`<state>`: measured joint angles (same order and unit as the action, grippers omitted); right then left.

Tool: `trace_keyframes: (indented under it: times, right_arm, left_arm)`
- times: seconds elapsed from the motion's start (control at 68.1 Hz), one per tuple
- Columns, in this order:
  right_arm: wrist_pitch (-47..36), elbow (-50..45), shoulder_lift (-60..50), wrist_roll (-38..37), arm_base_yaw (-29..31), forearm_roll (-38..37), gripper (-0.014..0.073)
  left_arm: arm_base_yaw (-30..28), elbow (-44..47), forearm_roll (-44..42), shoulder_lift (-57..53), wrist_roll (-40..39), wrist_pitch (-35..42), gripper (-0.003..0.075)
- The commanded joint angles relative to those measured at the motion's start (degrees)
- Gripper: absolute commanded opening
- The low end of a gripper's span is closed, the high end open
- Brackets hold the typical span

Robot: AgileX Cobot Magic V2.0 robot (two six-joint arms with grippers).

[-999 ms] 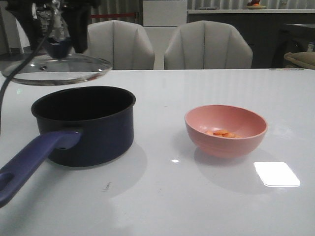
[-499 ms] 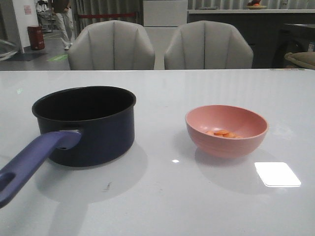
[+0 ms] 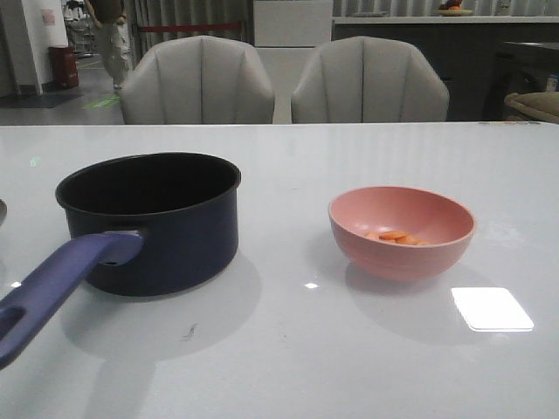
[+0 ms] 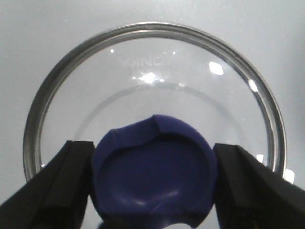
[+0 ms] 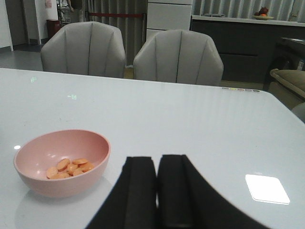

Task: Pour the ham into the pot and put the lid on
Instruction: 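Move the glass lid aside and set it on the table with the left gripper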

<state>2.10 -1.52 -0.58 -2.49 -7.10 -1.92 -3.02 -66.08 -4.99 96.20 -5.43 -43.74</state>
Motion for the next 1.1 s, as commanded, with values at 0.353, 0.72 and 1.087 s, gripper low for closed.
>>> trace_keyframes:
  times: [0.353,0.72,1.087]
  right_arm:
    - [-4.9,0.26,-1.15,0.07,0.35,-0.85,0.0165]
    - [-4.9,0.26,-1.15,0.07,0.35,-0.85,0.0165]
    - [-4.9,0.26,-1.15,0.07,0.35,-0.85,0.0165]
  left_arm:
    - [-0.06,4.35,0.35,-1.17,0.02,10.6,0.0432]
    - [-0.06,3.36,0.44,1.16,0.02,8.3,0.0642]
    - [2.2,-1.7,0.94,-7.03,0.4,1.82,0.0638]
